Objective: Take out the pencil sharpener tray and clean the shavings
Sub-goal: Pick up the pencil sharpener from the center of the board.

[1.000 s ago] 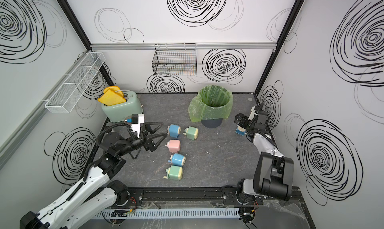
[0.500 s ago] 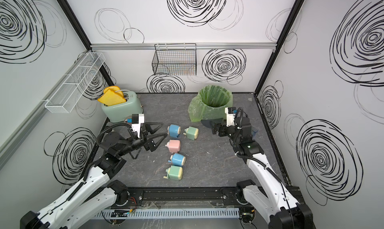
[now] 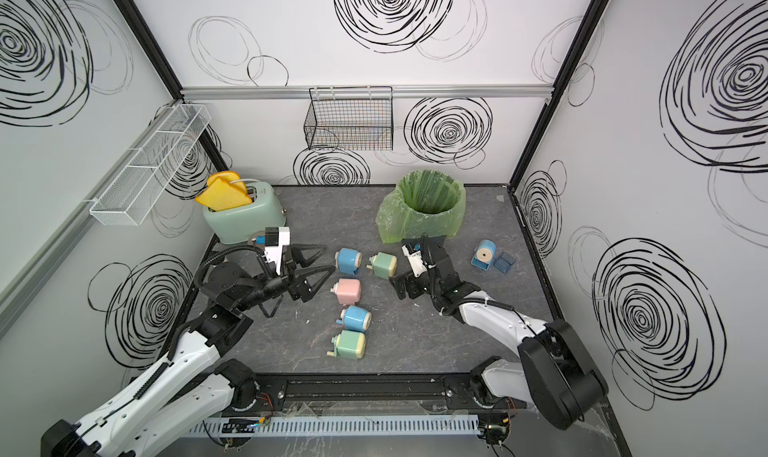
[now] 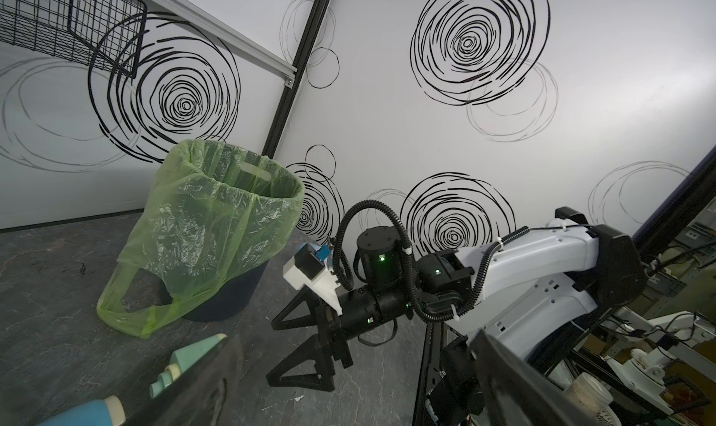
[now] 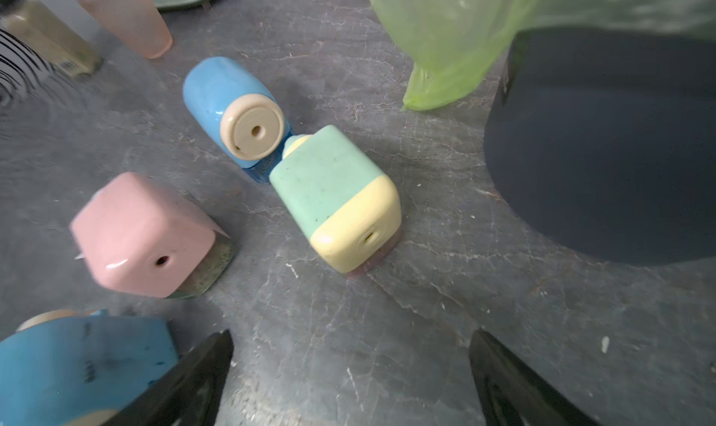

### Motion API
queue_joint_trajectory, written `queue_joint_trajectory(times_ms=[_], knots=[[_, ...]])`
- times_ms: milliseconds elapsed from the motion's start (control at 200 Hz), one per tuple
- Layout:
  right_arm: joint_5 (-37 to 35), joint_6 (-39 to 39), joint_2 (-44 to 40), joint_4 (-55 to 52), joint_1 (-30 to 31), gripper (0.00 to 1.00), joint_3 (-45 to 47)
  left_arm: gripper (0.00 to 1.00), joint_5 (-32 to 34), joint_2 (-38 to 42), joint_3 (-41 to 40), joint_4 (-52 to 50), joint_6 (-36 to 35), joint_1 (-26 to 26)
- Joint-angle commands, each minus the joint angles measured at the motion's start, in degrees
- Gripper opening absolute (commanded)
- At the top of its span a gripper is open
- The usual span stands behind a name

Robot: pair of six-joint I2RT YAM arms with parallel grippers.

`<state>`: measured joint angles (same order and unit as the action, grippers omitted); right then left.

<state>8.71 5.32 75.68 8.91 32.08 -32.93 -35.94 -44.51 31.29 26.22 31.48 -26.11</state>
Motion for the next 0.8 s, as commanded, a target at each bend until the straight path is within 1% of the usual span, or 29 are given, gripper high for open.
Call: queue_joint_trajectory(times_ms=[0,160,310,525,695,790], knots=[[-6.1,-7.3,5.2,5.9,2.2,0.99,-3.8,0.97,-0.4,0.3,1.3,1.3,-0.1,0.5],[-7.9,-11.4,10.7,9.2,2.5,0.99,-5.5,0.97,-0.6,0.1,1.4,1.1,-0.3,0.5],[-6.8,-14.0,13.2,10.6,2.4,0.99,-6.4,0.97,-0.3,0.1,1.3,1.2,-0.4,0.5],[-0.4,-17.2,13.8,10.9,2.2,1.0,-7.0,0.97,-0.4,0.2,1.3,1.2,-0.4,0.5],[1.4,-17.7,14.5,9.6,2.2,0.89,-7.6,0.97,-0.4,0.3,1.3,1.1,-0.5,0.5],[1.6,-17.7,14.8,9.0,2.3,0.8,-7.9,0.97,-0.4,0.5,1.3,1.1,-0.5,0.5]])
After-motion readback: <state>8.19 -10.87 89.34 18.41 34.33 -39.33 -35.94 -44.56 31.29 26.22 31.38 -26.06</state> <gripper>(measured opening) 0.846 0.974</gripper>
